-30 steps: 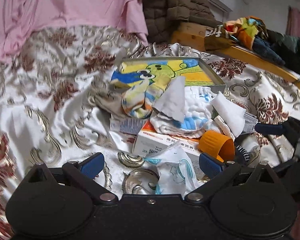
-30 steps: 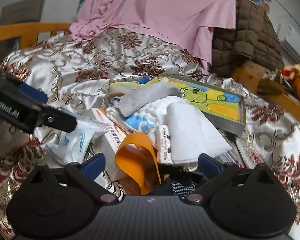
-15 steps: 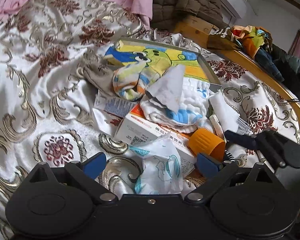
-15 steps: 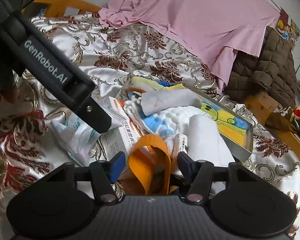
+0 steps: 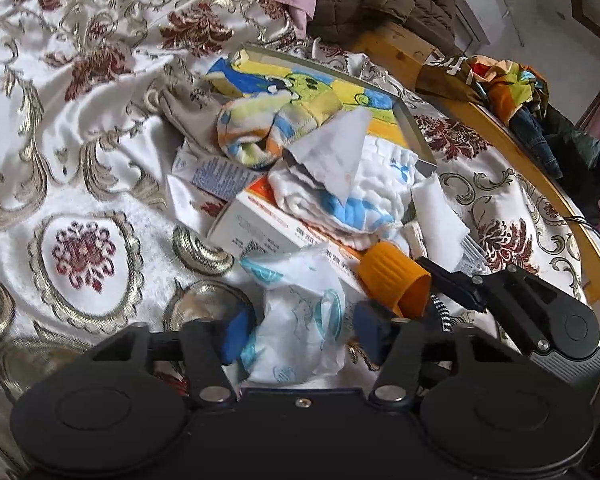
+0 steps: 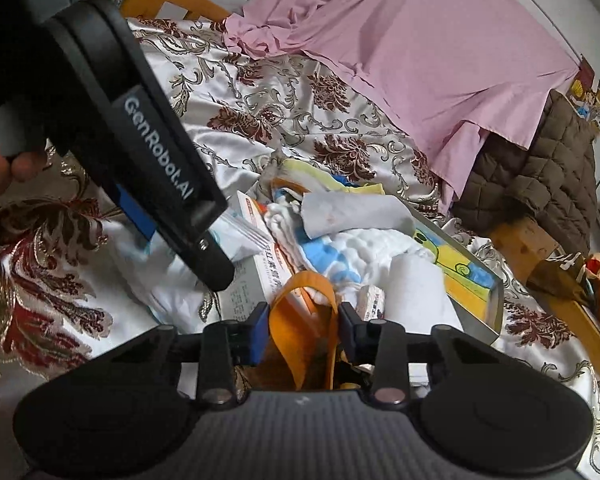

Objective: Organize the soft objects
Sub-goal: 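Grasp the blue-and-white plastic packet with the left tool while the right tool grasps the orange silicone piece, then carry both items onto the painted metal tray and open both tools, then withdraw both tools from the tray back toward the pile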

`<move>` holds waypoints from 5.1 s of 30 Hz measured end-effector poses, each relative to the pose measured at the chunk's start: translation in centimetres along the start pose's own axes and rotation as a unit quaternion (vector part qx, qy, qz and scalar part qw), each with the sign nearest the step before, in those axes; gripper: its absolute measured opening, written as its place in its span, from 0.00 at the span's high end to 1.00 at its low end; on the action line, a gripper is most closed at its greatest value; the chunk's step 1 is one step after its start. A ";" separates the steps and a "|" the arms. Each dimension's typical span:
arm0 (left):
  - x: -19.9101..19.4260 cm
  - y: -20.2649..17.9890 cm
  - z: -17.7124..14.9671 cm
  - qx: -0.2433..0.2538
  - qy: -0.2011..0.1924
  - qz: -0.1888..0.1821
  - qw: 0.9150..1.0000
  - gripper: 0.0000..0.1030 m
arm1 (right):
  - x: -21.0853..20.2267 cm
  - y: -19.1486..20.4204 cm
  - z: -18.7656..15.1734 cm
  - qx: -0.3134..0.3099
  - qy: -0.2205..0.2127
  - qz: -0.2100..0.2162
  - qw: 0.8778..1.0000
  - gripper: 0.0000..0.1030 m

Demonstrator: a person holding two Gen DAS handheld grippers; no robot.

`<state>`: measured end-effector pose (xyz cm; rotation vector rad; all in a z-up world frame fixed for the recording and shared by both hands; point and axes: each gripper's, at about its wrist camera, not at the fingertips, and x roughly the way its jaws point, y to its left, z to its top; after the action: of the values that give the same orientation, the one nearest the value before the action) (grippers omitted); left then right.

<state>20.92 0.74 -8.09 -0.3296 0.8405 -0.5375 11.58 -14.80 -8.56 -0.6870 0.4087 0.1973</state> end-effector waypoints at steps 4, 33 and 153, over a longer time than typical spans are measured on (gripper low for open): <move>0.1 -0.1 -0.3 -0.011 0.002 -0.010 1.000 0.53 | 0.0 0.1 0.0 -0.001 -0.001 0.007 1.000 0.73; -7.0 -6.1 6.3 0.016 -0.139 0.027 0.990 0.58 | -4.0 -10.7 4.1 0.146 -0.169 -0.015 0.975 0.89; -1.0 -10.1 2.2 0.171 -0.117 0.070 0.976 0.01 | -3.1 -19.9 -6.9 0.364 0.020 -0.043 0.930 0.00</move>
<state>18.87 -6.84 -1.28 -0.0153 0.5252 -0.4901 12.84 -34.50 -0.58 0.0258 0.4501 -0.0590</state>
